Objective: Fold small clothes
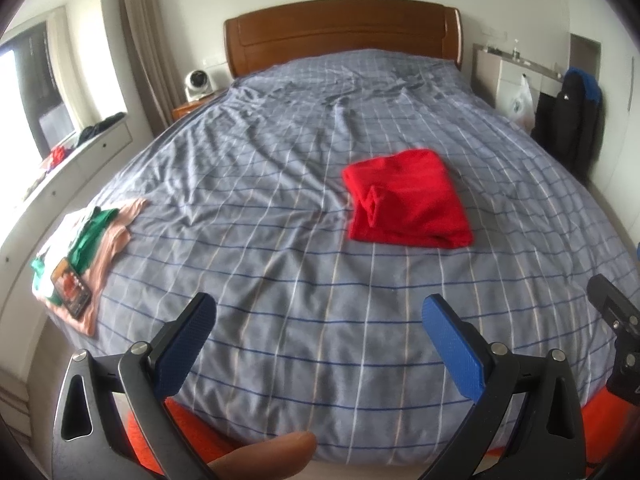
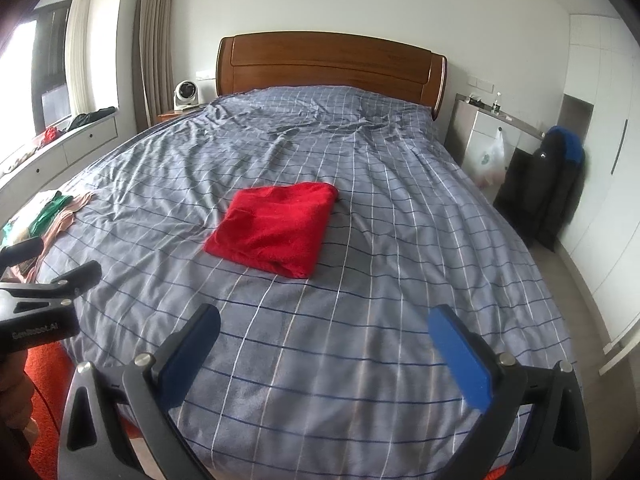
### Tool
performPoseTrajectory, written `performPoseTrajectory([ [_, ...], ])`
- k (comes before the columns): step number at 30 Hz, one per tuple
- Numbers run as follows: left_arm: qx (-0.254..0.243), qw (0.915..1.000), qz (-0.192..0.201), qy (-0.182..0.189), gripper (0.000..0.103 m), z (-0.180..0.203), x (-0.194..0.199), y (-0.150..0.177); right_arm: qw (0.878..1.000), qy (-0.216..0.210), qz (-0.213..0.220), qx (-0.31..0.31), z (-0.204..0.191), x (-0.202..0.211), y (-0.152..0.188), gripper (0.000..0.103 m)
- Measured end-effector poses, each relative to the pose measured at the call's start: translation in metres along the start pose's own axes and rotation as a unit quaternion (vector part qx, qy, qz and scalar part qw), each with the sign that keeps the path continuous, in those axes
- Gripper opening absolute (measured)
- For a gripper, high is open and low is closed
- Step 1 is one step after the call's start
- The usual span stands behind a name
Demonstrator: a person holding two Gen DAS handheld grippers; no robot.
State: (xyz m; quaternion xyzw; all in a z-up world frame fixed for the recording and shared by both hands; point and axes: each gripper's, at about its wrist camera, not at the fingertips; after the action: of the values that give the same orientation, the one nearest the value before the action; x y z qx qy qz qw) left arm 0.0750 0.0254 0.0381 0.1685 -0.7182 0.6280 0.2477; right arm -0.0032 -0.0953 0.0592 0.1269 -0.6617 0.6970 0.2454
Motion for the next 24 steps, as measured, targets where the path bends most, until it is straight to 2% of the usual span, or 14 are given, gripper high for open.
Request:
performPoseTrajectory([
  [5,-0.010,0.9999,-0.006,-0.004,0.103,0.006,-0.004,0.003,1.000,0.004,0.000,0.003,0.000,-0.002,0.000,0.103],
  [14,-0.012,0.9999,0.002,-0.012,0.103,0.006,-0.003,0.000,0.999,0.015,-0.034,-0.008,0.008,-0.016,0.007,0.103],
  [20,-0.016,0.9998,-0.004,-0.014,0.103,0.007,-0.005,0.000,0.999,0.010,-0.036,-0.002,0.003,-0.017,0.008,0.103],
  [24,-0.016,0.9996,0.006,-0.023,0.103,0.008,-0.005,-0.001,0.999,0.011,-0.040,-0.002,0.004,-0.019,0.009,0.103],
])
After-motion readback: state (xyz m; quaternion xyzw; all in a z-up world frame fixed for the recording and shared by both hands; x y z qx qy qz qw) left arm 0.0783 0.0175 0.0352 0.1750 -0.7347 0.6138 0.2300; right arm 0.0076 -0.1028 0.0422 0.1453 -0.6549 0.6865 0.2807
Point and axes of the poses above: each gripper's, at about its wrist camera, not at the fingertips, and x roughly against the way its jaws point, z to its right, y to its underside, and after that the axes turned 9 degrees about z, right-handed
